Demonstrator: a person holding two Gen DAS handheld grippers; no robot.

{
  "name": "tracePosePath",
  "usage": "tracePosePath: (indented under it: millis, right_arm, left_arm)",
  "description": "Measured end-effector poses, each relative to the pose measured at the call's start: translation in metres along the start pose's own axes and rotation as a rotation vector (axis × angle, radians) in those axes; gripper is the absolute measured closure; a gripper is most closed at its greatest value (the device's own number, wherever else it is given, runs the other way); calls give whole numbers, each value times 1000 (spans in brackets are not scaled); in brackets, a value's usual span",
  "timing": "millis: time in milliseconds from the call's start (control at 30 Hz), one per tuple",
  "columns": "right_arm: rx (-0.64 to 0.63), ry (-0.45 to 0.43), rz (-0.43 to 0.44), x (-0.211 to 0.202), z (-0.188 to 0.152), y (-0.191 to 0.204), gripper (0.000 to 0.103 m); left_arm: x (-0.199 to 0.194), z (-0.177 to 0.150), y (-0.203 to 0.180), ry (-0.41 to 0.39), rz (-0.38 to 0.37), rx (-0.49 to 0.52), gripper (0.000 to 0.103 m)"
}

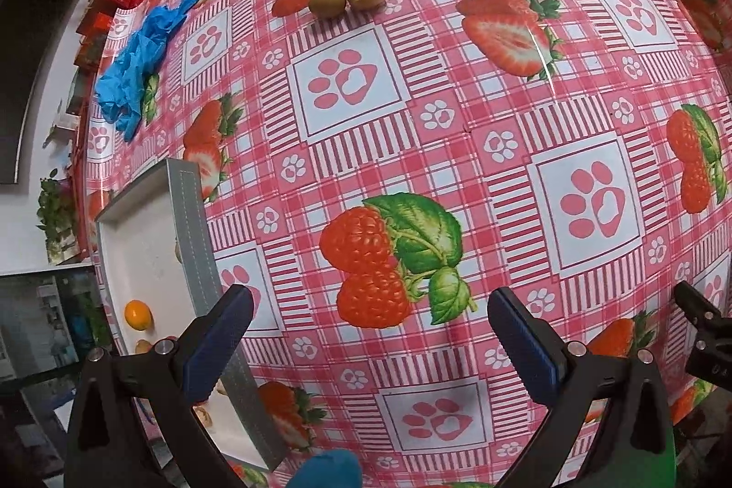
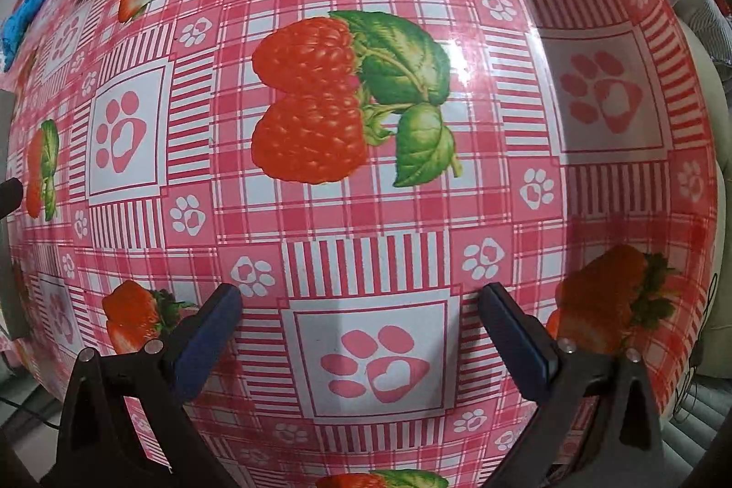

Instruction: Organize fruits

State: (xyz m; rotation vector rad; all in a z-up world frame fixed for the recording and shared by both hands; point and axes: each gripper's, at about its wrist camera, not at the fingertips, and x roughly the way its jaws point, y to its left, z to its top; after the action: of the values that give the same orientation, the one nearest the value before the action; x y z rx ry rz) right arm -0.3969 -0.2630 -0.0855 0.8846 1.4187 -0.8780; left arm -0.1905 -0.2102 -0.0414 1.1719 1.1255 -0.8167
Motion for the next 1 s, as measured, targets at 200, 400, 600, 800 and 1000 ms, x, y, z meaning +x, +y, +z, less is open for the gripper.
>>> tracePosePath:
  millis: [200,400,600,800,1000]
  right_arm:
    - [0,-15,-3,-4,0,4,0]
    - [-1,-60,-5,-8,-12,4,0]
    - [0,-95,-5,-12,-27,3,0]
    - [0,-94,-6,-14,-34,3,0]
    - [3,-73,-9,-16,-27,4,0]
  left_arm:
    - [1,22,-12,-73,-118,-53,0]
    - [19,66,-39,-168,-180,-133,0]
    - [27,77,-53,-332,-247,-263,0]
    - [27,66,-66,-576,-221,-286,0]
    - [27,67,-67,-574,-222,-286,0]
